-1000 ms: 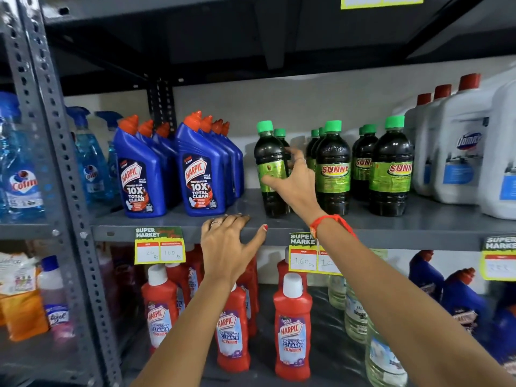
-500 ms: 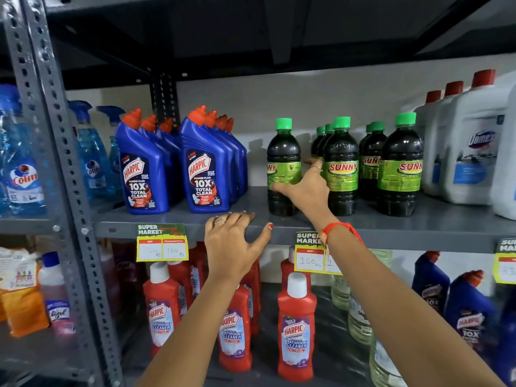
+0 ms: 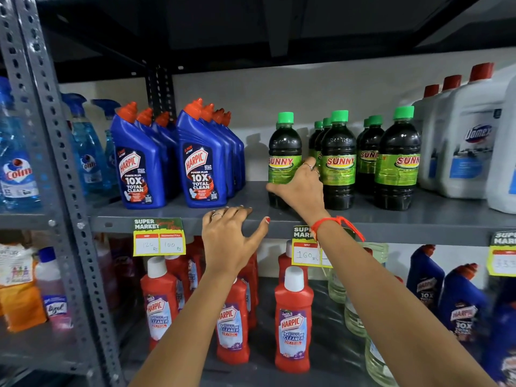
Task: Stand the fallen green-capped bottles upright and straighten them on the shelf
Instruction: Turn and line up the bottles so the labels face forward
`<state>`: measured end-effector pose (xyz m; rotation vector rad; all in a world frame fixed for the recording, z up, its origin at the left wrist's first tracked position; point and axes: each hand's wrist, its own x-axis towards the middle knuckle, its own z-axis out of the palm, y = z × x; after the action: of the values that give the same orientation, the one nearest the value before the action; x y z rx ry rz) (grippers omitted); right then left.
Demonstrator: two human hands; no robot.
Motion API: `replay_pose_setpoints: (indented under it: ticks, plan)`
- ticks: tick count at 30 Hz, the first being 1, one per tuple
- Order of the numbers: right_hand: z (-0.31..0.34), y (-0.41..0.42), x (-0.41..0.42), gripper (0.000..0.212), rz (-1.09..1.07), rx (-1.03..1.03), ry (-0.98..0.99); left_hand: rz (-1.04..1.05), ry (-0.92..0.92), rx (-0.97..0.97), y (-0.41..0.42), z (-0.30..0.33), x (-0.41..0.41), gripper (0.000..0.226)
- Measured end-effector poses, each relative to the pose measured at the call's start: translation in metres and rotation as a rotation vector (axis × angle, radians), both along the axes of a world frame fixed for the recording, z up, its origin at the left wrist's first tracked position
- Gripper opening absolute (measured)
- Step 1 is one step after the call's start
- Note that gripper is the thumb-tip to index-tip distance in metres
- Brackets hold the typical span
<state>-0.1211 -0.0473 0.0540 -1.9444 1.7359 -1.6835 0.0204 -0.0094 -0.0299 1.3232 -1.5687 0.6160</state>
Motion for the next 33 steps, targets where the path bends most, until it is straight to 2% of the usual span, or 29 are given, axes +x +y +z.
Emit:
replay_pose_setpoints:
  ticks: [3, 8, 12, 17, 23, 26, 29, 33]
  plan:
    - [0.001, -0.004, -0.002, 0.09, 0.065, 0.019, -0.086, -0.007, 0.003, -0.009, 0.0, 0.0, 0.0, 0.054]
    - [-0.001, -0.005, -0.004, 0.1, 0.059, 0.055, -0.056, -0.005, 0.014, -0.017, 0.0, 0.0, -0.002, 0.052]
    - [-0.002, -0.005, -0.007, 0.084, 0.067, 0.051, -0.059, -0.004, 0.018, -0.021, 0.001, 0.0, -0.002, 0.052]
    - [0.0, -0.008, -0.006, 0.077, 0.112, 0.063, -0.058, 0.001, 0.014, -0.008, 0.002, 0.0, -0.003, 0.052]
    - [0.0, -0.009, -0.005, 0.079, 0.141, 0.074, -0.084, 0.007, 0.011, -0.002, 0.003, 0.001, -0.004, 0.05]
    - [0.001, -0.007, -0.007, 0.087, 0.138, 0.079, -0.089, 0.007, 0.008, 0.011, 0.003, 0.002, -0.003, 0.05]
    - [0.004, 0.003, -0.013, 0.091, 0.104, -0.001, -0.058, 0.013, -0.007, 0.024, 0.004, 0.002, -0.002, 0.051]
    - [0.005, 0.026, -0.041, 0.075, 0.028, -0.159, -0.095, 0.023, -0.029, 0.04, 0.005, 0.003, -0.003, 0.053]
